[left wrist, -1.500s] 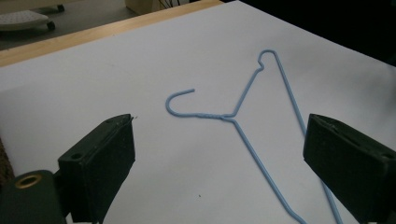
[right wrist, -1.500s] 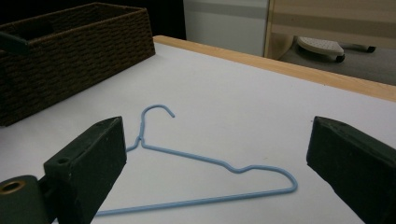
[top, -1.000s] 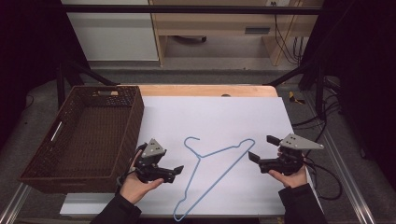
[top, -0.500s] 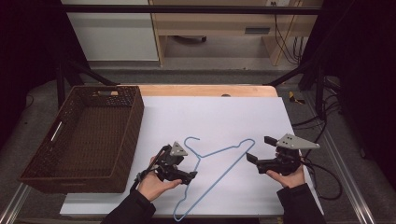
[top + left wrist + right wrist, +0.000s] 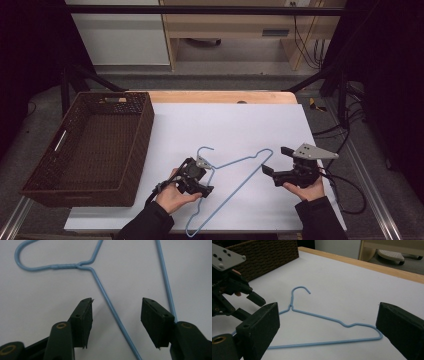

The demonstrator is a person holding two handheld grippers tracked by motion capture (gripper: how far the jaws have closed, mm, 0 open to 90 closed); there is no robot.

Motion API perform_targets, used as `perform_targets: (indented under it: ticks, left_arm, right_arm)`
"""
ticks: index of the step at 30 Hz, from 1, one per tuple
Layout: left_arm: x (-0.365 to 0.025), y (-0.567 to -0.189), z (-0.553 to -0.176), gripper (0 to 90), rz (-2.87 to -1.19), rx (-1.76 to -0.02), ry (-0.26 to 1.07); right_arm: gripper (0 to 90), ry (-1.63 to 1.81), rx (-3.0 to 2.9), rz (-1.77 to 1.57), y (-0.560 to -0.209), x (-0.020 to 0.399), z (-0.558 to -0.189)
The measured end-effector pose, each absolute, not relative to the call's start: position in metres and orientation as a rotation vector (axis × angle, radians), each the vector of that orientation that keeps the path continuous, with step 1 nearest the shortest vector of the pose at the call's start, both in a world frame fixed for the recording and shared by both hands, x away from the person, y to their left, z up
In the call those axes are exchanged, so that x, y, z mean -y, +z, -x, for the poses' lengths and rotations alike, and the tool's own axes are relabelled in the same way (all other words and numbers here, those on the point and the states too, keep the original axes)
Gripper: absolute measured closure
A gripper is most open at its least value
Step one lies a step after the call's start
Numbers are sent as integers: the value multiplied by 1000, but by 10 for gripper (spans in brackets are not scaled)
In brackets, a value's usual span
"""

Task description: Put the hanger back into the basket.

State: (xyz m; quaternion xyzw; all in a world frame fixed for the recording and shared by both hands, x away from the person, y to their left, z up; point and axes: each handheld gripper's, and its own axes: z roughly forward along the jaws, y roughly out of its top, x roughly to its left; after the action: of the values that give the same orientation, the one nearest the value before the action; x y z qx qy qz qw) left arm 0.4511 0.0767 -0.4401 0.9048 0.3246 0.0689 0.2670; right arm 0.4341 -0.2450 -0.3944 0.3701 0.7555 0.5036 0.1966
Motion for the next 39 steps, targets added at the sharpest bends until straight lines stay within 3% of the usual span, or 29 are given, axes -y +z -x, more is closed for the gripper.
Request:
perform_targets:
  ticks: [23,39]
  left_arm:
    - [-61,-454,-455,761,-2483,-1031,226]
    - [-55,-452,-455,829,-2480,-1118,230]
  right_arm:
    - [54,1401,-2127,-1034,-396,242,-435]
    - [52,1396,-2138,-1035,-398,241,-436]
